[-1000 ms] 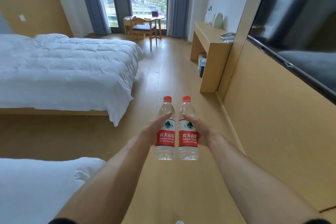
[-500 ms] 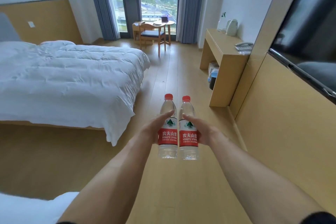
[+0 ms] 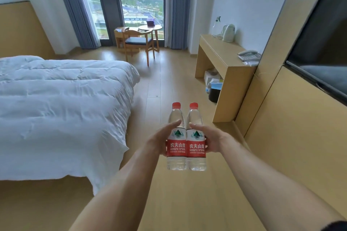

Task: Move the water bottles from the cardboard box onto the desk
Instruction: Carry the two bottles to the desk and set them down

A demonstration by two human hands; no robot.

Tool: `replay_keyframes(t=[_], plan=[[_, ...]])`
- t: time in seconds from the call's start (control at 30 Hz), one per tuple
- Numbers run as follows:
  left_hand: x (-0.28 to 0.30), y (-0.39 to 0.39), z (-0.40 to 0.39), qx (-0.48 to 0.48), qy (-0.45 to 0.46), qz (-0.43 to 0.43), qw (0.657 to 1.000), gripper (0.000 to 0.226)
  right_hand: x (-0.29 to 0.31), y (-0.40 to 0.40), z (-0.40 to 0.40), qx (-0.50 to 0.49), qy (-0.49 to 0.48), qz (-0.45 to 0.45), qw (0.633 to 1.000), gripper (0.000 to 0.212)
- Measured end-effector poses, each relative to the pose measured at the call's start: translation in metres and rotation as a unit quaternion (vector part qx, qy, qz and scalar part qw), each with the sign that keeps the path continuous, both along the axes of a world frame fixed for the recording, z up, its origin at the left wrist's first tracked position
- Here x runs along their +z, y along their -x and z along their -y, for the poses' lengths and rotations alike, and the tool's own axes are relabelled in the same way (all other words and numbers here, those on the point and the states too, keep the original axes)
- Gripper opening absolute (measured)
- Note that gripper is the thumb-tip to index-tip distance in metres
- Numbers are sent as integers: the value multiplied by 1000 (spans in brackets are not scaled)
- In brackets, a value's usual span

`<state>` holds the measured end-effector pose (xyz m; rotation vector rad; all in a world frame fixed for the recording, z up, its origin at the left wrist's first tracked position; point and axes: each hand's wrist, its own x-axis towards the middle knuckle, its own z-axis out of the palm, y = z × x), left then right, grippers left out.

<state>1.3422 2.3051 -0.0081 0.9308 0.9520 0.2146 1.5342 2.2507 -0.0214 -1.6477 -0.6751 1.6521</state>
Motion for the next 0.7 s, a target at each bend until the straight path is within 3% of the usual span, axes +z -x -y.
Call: replay_keyframes(t=[0.5,0.7], plan=[[-3,-43,-241,-11,-33,3,999,71,3,-39,-225,-34,-48,17,998,52],[-12,-75,-346,45,-59,-51,996,77,-7,-73,-339,-7,-66,7,998,61]])
